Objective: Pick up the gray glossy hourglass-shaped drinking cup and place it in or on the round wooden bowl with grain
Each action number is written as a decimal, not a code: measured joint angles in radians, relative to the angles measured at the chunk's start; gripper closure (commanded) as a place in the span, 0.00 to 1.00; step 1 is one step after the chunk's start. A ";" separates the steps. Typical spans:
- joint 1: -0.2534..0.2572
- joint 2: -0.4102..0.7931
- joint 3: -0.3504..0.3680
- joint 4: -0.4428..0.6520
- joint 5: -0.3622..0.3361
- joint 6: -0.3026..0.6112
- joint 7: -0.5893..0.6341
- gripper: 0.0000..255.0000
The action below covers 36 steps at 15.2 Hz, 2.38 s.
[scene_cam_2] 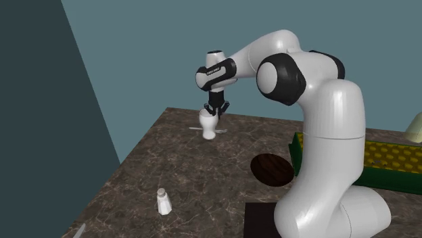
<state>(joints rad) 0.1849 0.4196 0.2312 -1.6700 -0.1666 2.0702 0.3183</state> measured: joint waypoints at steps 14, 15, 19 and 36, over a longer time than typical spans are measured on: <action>-0.002 -0.053 0.008 0.116 0.021 -0.167 -0.023 1.00; -0.001 -0.053 0.008 0.129 0.021 -0.180 -0.023 1.00; -0.016 -0.109 0.009 0.088 0.035 -0.192 -0.039 1.00; -0.151 -0.716 -0.108 -0.566 0.149 -0.120 -0.317 1.00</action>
<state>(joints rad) 0.0342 -0.2967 0.1237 -2.2360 -0.0180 1.9504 0.0009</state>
